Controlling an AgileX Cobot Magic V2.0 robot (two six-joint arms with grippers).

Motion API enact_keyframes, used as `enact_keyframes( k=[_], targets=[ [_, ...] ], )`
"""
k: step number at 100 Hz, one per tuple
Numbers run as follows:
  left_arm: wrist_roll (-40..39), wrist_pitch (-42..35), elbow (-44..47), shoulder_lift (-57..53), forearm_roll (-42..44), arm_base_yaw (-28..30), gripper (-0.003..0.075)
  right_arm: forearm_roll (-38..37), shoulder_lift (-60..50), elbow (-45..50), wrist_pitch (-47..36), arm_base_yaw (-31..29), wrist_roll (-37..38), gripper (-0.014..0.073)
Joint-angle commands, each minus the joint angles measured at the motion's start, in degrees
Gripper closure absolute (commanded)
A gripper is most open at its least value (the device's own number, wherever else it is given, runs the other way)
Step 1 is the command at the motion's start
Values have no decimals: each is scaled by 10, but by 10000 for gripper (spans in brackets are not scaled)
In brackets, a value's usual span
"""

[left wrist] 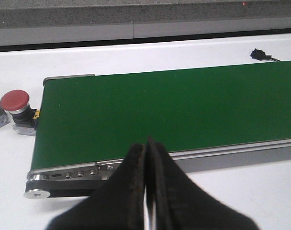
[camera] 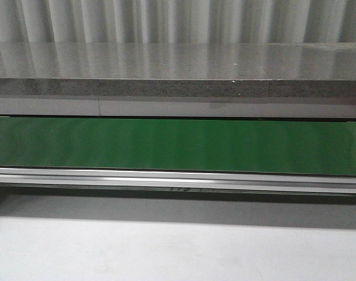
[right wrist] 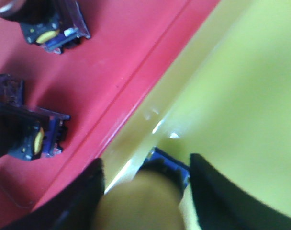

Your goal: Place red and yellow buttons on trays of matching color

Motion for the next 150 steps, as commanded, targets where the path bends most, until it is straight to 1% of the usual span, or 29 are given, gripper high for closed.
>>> enact_keyframes(
  k=[1, 18, 35, 40, 44, 49, 54, 64, 66, 68, 73, 80, 82, 86, 100, 110, 132, 144, 150],
  targets=[
    [0, -40, -15, 0, -8, -5, 741, 7, -22, -13, -16, -2, 0, 68],
    [0, -40, -15, 0, -8, -5, 741, 7, -61, -13, -6, -2, -1, 63],
    [0, -40, -15, 0, -8, -5, 741, 7, -135, -13, 33, -1, -13, 63],
    [0, -40, -15, 0, -8, -5, 741, 7, -160, -13, 46, 3, -13, 69],
    [0, -40, -15, 0, -8, -5, 741, 7, -180, -13, 55, 9, -13, 91],
    [0, -40, -15, 0, -8, -5, 741, 6, -203, -13, 66, 21, -13, 139],
    [0, -40, -15, 0, -8, -5, 741, 6, -221, -13, 78, 38, -21, 207],
    [0, -40, -15, 0, -8, -5, 741, 6, -252, -13, 95, 81, -42, 379],
    [0, -40, -15, 0, -8, -5, 741, 6, -260, -13, 100, 92, -46, 431],
    [0, -40, -15, 0, -8, -5, 741, 6, -266, -13, 105, 102, -47, 457],
    [0, -40, -15, 0, -8, -5, 741, 4, -280, -13, 114, 127, -58, 555],
    [0, -40, -15, 0, -8, -5, 741, -3, -298, -13, 126, 161, -65, 652],
    [0, -40, -15, 0, -8, -5, 741, -3, -303, -13, 130, 171, -65, 667],
    [0, -40, -15, 0, -8, -5, 741, -6, -313, -13, 137, 191, -65, 655],
    [0, -40, -15, 0, -8, -5, 741, -22, -346, -9, 159, 261, -69, 659],
    [0, -40, -15, 0, -8, -5, 741, -34, -378, 9, 162, 317, -87, 659],
    [0, -40, -15, 0, -8, -5, 741, -36, -472, 87, 132, 430, -154, 659],
    [0, -40, -15, 0, -8, -5, 741, -36, -537, 136, 111, 475, -184, 659],
    [0, -40, -15, 0, -8, -5, 741, -36, -575, 161, 108, 487, -193, 659]
  ],
)
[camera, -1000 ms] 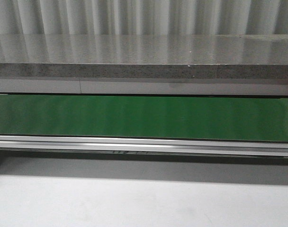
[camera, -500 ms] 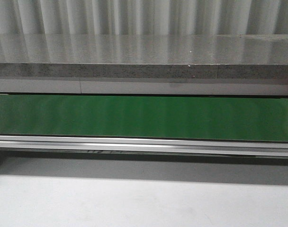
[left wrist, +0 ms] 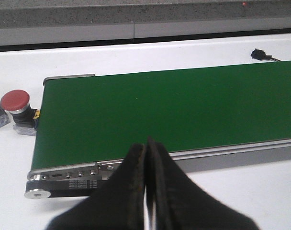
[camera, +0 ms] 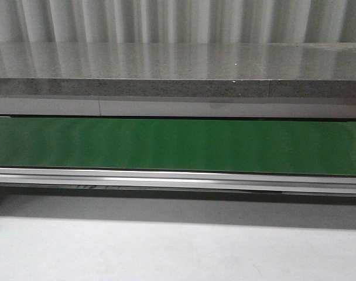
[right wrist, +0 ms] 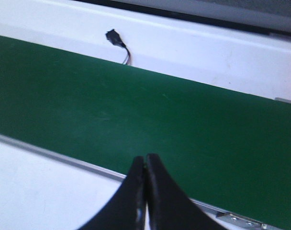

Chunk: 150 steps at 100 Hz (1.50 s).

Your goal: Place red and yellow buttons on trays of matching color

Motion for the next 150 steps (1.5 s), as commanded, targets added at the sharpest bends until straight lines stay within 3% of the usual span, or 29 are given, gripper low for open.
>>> enact_keyframes(
  k=[1, 26, 48, 88, 117, 124, 131, 143, 150],
  targets=[
    [0, -40, -15, 0, -8, -4, 741, 1, -56, 21, -44, 22, -26, 659],
    [0, -43, -15, 0, -8, -4, 741, 0, -230, 109, -40, 27, -29, 659],
    [0, -56, -15, 0, -8, -4, 741, 0, -349, 131, 13, 27, -29, 659],
    [-7, -52, -31, 36, -8, 0, 741, 1, -368, 131, 41, 27, -29, 659],
    [-33, -36, -120, 147, -8, 109, 731, 1, -368, 131, 41, 27, -29, 659],
    [-33, -28, -142, 181, -8, 146, 680, 1, -368, 131, 41, 27, -29, 659],
    [-33, -17, -163, 217, -8, 178, 573, 1, -368, 131, 41, 27, -29, 659],
    [-33, -5, -191, 277, -8, 220, 277, 1, -368, 131, 41, 27, -29, 659],
    [-33, 7, -210, 315, -8, 236, 164, 1, -368, 131, 41, 27, -29, 659]
  ],
)
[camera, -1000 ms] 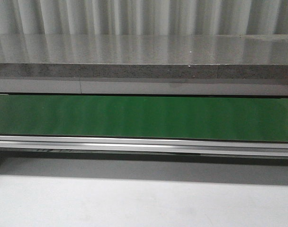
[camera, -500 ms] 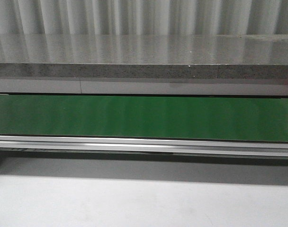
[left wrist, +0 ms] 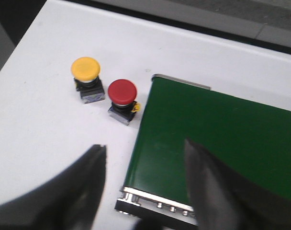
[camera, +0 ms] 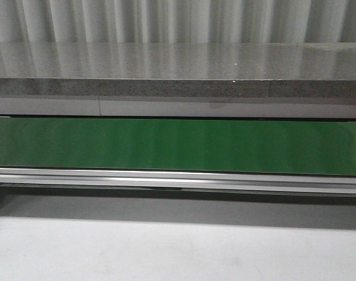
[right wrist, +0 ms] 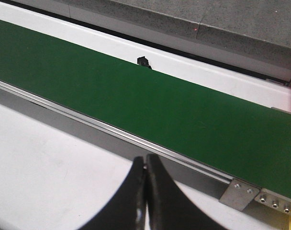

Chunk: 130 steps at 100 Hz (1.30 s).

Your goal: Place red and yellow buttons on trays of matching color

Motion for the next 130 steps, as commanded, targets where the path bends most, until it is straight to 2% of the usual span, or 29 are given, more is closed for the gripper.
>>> enact_keyframes(
  k=[1, 25, 47, 57, 71, 95, 130],
  targets=[
    [-5, -12, -41, 40, -6, 21, 159, 3, 6, -14, -36, 2, -7, 659],
    [-13, 91, -152, 195, -70, 65, 176, 3, 6, -14, -36, 2, -7, 659],
    [-186, 183, -267, 321, -70, 83, 176, 3, 6, -14, -36, 2, -7, 659],
    [-238, 231, -316, 368, -90, 83, 176, 3, 6, -14, -36, 2, -7, 659],
    [-288, 235, -369, 415, -123, 82, 176, 3, 6, -14, -36, 2, -7, 659],
    [-294, 258, -440, 487, -130, 82, 190, 3, 6, -14, -36, 2, -7, 659],
    [-294, 251, -452, 530, -121, 79, 213, 3, 6, -14, -36, 2, -7, 659]
  ],
)
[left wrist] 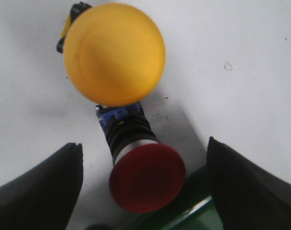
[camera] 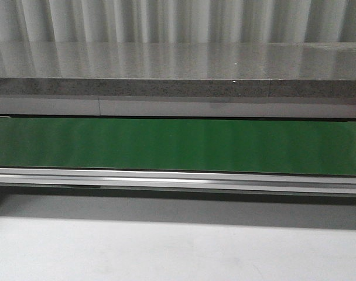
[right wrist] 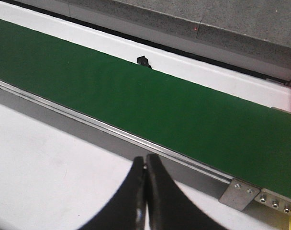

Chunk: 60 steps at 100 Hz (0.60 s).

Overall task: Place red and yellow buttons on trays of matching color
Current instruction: 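Move the left gripper to a red button in the pile and grasp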

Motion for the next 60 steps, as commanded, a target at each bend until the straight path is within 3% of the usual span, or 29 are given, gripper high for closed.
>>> enact_keyframes(
  k=[1, 10, 29, 43, 60],
  targets=[
    [-6, -12, -18, -29, -7, -1, 219, 3, 6, -14, -36, 2, -6, 659],
    [-6, -11, -18, -29, -7, -1, 299, 3, 6, -14, -36, 2, -6, 659],
    [-6, -7, -18, -29, -7, -1, 574, 3, 6, -14, -36, 2, -6, 659],
    [13, 3, -18, -30, -7, -1, 604, 3, 6, -14, -36, 2, -6, 659],
    [95, 34, -19, -50, -3, -1, 604, 3, 6, -14, -36, 2, -6, 659]
  ],
)
